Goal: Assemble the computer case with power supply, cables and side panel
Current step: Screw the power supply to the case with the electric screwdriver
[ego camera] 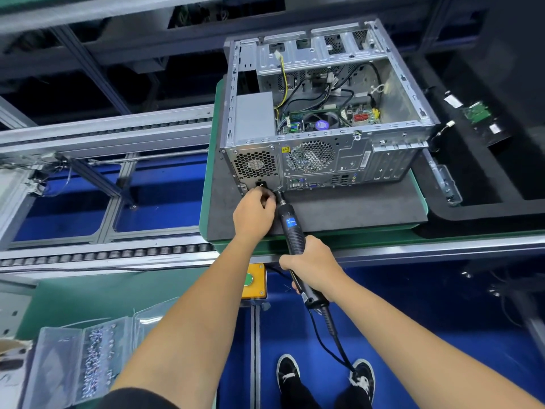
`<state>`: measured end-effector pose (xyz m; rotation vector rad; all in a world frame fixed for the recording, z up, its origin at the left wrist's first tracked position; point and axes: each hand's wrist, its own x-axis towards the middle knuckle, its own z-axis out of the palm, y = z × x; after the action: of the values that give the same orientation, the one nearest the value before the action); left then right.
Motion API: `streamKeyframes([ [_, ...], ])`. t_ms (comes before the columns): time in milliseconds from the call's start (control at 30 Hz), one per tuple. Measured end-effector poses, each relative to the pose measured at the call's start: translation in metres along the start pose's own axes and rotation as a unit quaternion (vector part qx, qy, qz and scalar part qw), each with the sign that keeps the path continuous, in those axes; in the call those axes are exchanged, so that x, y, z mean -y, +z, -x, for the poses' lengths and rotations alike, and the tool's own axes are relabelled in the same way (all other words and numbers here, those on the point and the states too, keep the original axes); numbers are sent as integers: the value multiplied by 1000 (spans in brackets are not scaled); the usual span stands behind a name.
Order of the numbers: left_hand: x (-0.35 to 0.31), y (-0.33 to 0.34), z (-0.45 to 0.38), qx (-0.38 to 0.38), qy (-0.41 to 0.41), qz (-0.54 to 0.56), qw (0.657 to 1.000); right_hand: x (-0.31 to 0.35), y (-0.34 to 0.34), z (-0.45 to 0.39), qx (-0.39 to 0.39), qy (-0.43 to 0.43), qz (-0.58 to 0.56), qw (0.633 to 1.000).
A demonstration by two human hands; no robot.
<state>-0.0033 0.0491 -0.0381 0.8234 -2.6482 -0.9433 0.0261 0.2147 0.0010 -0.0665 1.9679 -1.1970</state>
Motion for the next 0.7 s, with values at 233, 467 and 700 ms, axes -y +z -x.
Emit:
streamKeyframes([
  [233, -15, 4, 2, -8, -73, 51, 996, -1, 5, -1, -7, -3, -11, 1000],
  [467, -21, 7, 2, -25, -102, 62, 993, 0, 3, -1, -4, 0, -8, 1000],
  [700, -23, 9, 3, -49, -96, 45, 993, 0, 6, -1, -5, -1, -3, 1000],
])
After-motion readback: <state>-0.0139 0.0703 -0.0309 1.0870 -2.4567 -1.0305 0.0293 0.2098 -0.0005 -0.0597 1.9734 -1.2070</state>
